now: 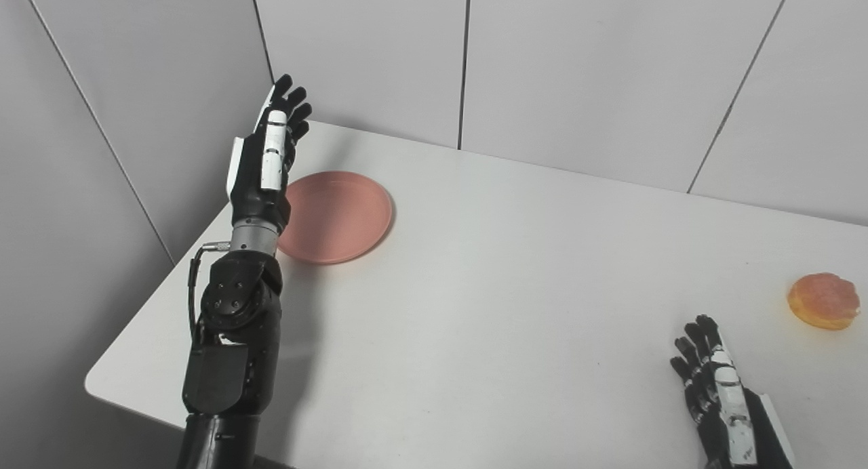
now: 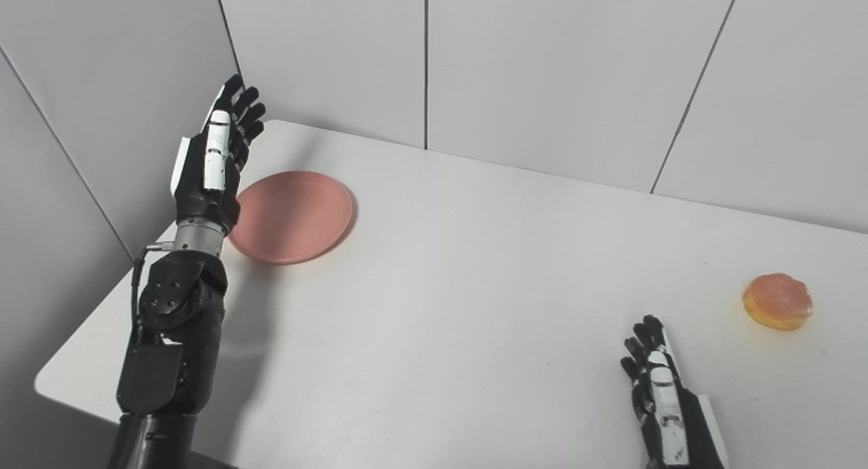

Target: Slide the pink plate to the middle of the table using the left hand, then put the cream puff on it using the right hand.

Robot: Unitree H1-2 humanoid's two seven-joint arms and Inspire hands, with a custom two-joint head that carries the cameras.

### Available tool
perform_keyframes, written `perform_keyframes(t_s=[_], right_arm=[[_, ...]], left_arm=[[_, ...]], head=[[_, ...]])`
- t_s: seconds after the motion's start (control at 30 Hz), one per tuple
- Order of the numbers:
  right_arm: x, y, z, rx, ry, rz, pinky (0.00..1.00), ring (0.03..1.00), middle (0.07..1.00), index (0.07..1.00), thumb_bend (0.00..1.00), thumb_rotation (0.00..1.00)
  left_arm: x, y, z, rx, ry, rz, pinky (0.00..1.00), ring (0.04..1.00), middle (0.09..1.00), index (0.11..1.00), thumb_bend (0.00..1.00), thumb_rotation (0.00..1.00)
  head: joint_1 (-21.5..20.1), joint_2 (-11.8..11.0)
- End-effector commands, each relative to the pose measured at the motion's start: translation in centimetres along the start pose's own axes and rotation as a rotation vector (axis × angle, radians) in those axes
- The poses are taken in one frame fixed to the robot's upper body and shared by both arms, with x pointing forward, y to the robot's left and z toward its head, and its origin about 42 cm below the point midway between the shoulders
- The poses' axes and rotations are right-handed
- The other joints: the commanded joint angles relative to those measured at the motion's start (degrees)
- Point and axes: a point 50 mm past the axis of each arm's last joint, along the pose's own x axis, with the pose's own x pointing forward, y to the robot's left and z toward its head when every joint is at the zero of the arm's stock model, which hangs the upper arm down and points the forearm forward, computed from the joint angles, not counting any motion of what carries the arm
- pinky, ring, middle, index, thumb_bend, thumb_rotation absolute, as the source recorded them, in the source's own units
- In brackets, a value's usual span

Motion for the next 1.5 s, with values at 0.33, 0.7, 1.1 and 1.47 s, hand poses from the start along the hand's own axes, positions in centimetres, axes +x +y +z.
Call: perform_keyframes(t_s=[0.33, 0.7, 1.1, 1.47], right_arm=[[0.4, 0.1, 1.3, 0.012, -0.049, 0.016, 1.0, 1.0, 1.0, 1.0, 0.11, 1.0], [0.3, 0.0, 1.4, 0.014, -0.048, 0.017, 1.0, 1.0, 1.0, 1.0, 0.13, 1.0], [0.3, -0.2, 1.4, 0.014, -0.048, 0.011, 1.0, 1.0, 1.0, 1.0, 0.12, 1.0], [0.3, -0.2, 1.5, 0.018, -0.048, 0.012, 1.0, 1.0, 1.0, 1.0, 0.12, 1.0]], left_arm=[[2.9, 3.6, 2.0, -0.022, -0.062, 0.056, 0.93, 0.914, 0.908, 0.896, 0.43, 1.0], [3.4, 5.9, 1.0, -0.027, 0.007, 0.071, 0.93, 0.914, 0.917, 0.906, 0.41, 1.0], [3.4, 7.3, -0.9, -0.048, 0.08, 0.087, 0.95, 0.923, 0.921, 0.903, 0.39, 1.0], [3.2, 8.5, -3.1, -0.034, 0.152, 0.117, 0.94, 0.939, 0.933, 0.921, 0.37, 1.0]], head=[[0.18, 0.16], [0.37, 0.2], [0.47, 0.34], [0.35, 0.64]])
